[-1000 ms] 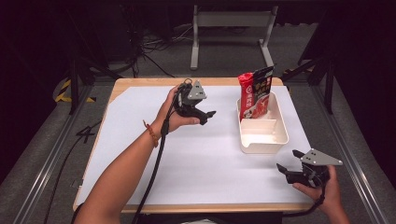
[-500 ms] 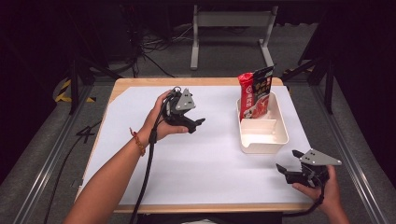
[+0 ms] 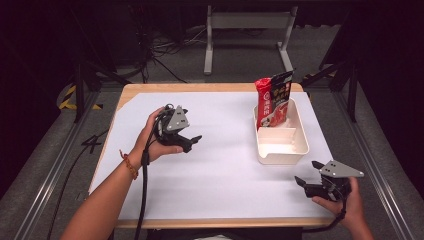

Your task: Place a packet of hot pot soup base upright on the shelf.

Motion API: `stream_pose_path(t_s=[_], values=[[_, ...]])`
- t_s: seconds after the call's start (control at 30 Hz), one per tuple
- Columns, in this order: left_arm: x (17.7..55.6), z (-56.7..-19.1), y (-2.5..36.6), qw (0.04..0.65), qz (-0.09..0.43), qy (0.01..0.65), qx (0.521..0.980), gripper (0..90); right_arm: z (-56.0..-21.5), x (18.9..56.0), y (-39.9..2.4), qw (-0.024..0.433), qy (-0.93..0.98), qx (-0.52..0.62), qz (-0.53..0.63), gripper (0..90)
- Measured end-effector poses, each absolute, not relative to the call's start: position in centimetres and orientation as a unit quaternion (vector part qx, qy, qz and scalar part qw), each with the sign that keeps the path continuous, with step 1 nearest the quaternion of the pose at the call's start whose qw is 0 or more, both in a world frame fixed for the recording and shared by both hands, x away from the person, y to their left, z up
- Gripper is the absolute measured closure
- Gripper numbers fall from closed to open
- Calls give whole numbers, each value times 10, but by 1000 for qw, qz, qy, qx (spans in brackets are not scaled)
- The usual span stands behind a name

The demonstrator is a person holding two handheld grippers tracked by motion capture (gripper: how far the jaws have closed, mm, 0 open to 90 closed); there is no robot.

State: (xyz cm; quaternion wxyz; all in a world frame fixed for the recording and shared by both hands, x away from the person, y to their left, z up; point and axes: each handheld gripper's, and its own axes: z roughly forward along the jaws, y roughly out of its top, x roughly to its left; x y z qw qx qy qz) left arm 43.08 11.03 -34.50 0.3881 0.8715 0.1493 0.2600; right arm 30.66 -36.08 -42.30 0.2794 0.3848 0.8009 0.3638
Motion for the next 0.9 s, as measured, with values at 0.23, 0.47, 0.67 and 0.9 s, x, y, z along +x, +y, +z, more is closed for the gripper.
stream_pose_path(t_s=[0.23, 0.47, 0.67, 0.9], values=[[423, -356, 129, 382, 260, 160, 872, 85, -423, 306, -360, 280, 802, 383, 364, 192], [415, -367, 150, 372, 263, 175, 873, 87, -423, 306, -360, 279, 801, 382, 366, 186], [406, -379, 172, 362, 263, 187, 875, 92, -423, 305, -360, 282, 800, 383, 367, 178], [398, -393, 190, 354, 255, 201, 877, 93, -423, 305, -360, 284, 800, 381, 366, 178]])
